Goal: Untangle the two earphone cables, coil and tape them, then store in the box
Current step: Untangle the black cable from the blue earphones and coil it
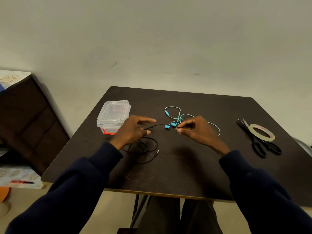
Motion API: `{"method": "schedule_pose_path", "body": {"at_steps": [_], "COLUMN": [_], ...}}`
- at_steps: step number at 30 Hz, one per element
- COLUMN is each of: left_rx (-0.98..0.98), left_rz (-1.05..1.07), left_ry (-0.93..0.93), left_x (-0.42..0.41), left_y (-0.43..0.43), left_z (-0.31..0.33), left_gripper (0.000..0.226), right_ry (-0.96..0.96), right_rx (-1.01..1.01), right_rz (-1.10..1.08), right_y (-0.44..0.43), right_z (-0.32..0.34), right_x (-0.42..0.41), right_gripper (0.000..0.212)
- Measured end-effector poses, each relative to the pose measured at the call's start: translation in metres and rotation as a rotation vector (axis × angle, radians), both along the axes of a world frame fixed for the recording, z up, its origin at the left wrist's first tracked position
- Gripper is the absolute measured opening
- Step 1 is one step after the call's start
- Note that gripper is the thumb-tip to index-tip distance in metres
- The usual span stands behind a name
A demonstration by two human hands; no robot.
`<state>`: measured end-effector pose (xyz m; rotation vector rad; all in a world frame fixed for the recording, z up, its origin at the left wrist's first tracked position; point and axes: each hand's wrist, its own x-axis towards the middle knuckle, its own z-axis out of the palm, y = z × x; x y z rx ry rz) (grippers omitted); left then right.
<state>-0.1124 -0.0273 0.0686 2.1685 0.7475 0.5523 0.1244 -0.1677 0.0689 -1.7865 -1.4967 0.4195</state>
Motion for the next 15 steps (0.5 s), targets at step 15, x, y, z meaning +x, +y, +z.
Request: {"method": "schedule_pose_path", "body": {"at_steps": [15], "left_rx": [-0.063], "left_rz": [-0.084], "left_ry": [0.002], "left_x": [0.018], "left_y": [0.005], "left_z": [-0.011], "left_gripper": [0.014], "right_ry": [-0.027], "right_rx": [-0.104], "right_rz": [0.017], "right_y": [0.028], "right_z": [0.003], "right_x": [-0.046], "right_gripper": [0.006]}}
